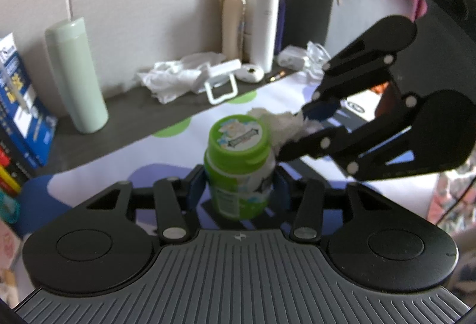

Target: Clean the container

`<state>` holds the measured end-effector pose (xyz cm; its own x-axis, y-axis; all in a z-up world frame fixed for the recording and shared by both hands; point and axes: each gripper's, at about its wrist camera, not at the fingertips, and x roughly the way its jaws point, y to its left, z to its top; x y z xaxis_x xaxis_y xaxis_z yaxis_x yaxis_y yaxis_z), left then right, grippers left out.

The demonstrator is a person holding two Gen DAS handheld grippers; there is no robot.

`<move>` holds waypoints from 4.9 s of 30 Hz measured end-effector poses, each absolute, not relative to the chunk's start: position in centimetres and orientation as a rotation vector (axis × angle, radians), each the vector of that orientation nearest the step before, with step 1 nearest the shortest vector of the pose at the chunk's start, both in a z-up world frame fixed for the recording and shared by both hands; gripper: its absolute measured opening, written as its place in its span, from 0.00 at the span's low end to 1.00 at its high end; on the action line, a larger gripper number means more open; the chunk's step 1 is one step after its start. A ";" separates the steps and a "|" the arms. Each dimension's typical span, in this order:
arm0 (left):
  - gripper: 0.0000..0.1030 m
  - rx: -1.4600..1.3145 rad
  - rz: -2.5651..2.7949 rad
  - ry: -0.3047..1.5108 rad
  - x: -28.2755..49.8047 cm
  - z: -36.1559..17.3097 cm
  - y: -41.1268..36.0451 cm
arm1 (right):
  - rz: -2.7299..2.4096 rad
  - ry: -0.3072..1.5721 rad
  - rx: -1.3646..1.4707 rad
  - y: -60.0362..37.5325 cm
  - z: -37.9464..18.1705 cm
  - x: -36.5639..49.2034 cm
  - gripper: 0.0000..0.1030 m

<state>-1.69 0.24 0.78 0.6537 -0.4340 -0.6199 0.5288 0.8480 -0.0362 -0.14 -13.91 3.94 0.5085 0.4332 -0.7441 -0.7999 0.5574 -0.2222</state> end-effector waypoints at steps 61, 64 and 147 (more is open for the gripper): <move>0.46 0.129 -0.544 0.636 -2.3 1.3 0.4 | 0.812 0.743 -0.629 -13.5 2.2 -0.2 0.15; 0.46 0.133 -0.545 0.637 -2.4 1.2 0.4 | 0.811 0.729 -0.632 -13.5 2.6 -0.4 0.15; 0.46 0.139 -0.559 0.644 -2.5 1.3 0.3 | 0.801 0.672 -0.663 -13.6 4.0 -0.8 0.15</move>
<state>-2.46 0.28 1.27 0.6585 -0.4497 -0.6035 0.5338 0.8443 -0.0468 -0.81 -13.58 3.98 0.5197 0.4160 -0.7463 -0.8073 0.5250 -0.2695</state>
